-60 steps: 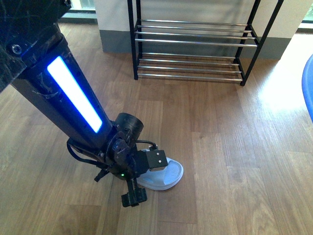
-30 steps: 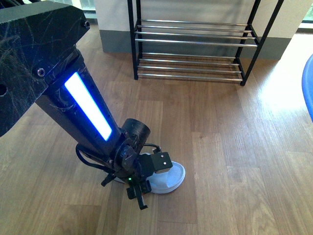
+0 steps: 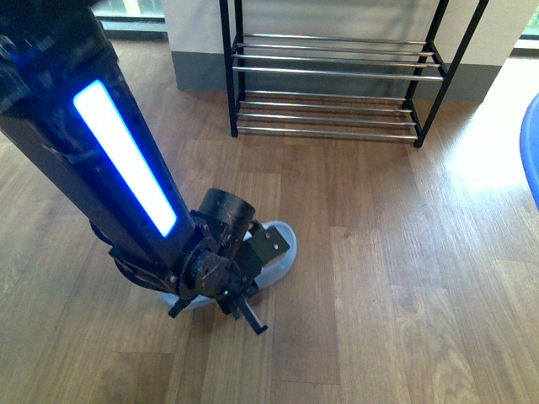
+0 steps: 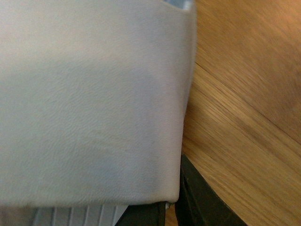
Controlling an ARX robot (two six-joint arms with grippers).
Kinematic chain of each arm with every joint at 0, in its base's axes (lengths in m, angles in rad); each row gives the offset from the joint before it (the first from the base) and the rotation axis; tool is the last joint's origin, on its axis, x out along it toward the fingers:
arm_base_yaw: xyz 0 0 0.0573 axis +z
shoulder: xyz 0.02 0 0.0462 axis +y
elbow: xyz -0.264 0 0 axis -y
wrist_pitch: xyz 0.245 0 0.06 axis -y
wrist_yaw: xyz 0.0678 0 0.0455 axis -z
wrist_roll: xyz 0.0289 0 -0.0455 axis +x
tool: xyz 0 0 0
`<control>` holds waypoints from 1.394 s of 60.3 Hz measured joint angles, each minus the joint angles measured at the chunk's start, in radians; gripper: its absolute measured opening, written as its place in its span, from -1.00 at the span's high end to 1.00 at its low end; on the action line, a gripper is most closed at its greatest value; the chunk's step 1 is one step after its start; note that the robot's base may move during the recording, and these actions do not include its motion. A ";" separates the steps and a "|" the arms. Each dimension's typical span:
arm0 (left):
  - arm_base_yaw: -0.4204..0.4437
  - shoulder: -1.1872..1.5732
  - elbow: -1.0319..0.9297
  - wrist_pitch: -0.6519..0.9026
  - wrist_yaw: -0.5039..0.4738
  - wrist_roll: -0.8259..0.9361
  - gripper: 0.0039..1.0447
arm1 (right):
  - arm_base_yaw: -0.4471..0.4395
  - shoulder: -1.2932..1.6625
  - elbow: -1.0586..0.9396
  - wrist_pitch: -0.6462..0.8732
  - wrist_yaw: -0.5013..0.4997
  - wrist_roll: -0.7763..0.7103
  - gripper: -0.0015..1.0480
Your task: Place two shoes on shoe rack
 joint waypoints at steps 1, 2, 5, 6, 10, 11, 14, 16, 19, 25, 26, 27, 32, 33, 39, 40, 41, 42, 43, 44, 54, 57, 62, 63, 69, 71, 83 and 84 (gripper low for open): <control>0.000 -0.015 -0.013 0.016 -0.006 -0.019 0.97 | 0.000 0.000 0.000 0.000 0.000 0.000 0.97; 0.002 -0.036 -0.032 0.039 -0.008 -0.043 0.97 | 0.000 0.000 0.000 0.000 0.000 0.000 0.97; 0.004 -0.071 -0.063 0.076 -0.016 -0.081 0.97 | 0.000 0.000 0.000 0.000 0.000 0.000 0.97; 0.005 -0.097 -0.085 0.100 -0.024 -0.106 0.97 | 0.000 0.000 0.000 0.000 0.000 0.000 0.97; 0.008 -0.166 -0.146 0.160 -0.045 -0.164 0.97 | 0.000 0.000 0.000 0.000 0.000 0.000 0.97; 0.009 -0.181 -0.158 0.171 -0.049 -0.175 0.97 | 0.000 0.000 0.000 0.000 0.000 0.000 0.97; 0.012 -0.244 -0.212 0.217 -0.066 -0.216 0.97 | 0.000 0.000 0.000 0.000 0.000 0.000 0.97; 0.015 -0.293 -0.257 0.250 -0.089 -0.242 0.97 | 0.000 0.000 0.000 0.000 0.000 0.000 0.97; 0.016 -0.345 -0.302 0.277 -0.113 -0.274 0.97 | 0.000 0.000 0.000 0.000 0.000 0.000 0.97; 0.027 -0.493 -0.441 0.338 -0.184 -0.325 0.97 | 0.000 0.000 0.000 0.000 0.000 0.000 0.97; 0.031 -0.533 -0.478 0.349 -0.201 -0.340 0.97 | 0.000 0.000 0.000 0.000 0.000 0.000 0.97; 0.033 -0.553 -0.497 0.354 -0.208 -0.344 0.97 | 0.000 0.000 0.000 0.000 0.000 0.000 0.97; 0.047 -0.692 -0.632 0.389 -0.264 -0.370 0.97 | 0.000 0.000 0.000 0.000 0.000 0.000 0.97; 0.049 -0.712 -0.651 0.394 -0.272 -0.372 0.97 | 0.000 0.000 0.000 0.000 0.000 0.000 0.97; 0.064 -0.878 -0.800 0.412 -0.316 -0.401 0.97 | 0.000 0.000 0.000 0.000 0.000 0.000 0.97; 0.065 -0.899 -0.818 0.412 -0.322 -0.403 0.97 | 0.000 0.000 0.000 0.000 0.000 0.000 0.97; 0.066 -0.943 -0.853 0.411 -0.337 -0.407 0.97 | 0.000 0.000 0.000 0.000 0.000 0.000 0.97; 0.066 -1.008 -0.905 0.403 -0.359 -0.415 0.97 | 0.000 0.000 0.000 0.000 0.000 0.000 0.97; 0.065 -1.052 -0.937 0.393 -0.372 -0.422 0.97 | 0.000 0.000 0.000 0.000 0.000 0.000 0.97; 0.063 -1.099 -0.969 0.379 -0.385 -0.428 0.97 | 0.000 0.000 0.000 0.000 0.000 0.000 0.97; 0.011 -1.418 -1.167 0.237 -0.513 -0.454 0.97 | 0.000 0.000 0.000 0.000 0.000 0.000 0.97; -0.004 -1.509 -1.210 0.184 -0.551 -0.459 0.97 | 0.000 0.000 0.000 0.000 0.000 0.000 0.97; -0.035 -1.674 -1.267 0.065 -0.620 -0.487 0.97 | 0.000 0.000 0.000 0.000 0.000 0.000 0.97; -0.038 -1.696 -1.273 0.047 -0.632 -0.494 0.97 | 0.000 0.000 0.000 0.000 0.000 0.000 0.97; -0.052 -1.825 -1.296 -0.026 -0.651 -0.518 0.97 | 0.000 0.000 0.000 0.000 0.000 0.000 0.97; -0.053 -1.844 -1.296 -0.028 -0.652 -0.523 0.97 | 0.000 0.000 0.000 0.000 0.000 0.000 0.97; -0.056 -1.856 -1.296 -0.030 -0.651 -0.536 0.97 | 0.000 0.000 0.000 0.000 0.000 0.000 0.97; -0.056 -1.856 -1.296 -0.030 -0.652 -0.536 0.97 | 0.000 0.000 0.000 0.000 0.000 0.000 0.97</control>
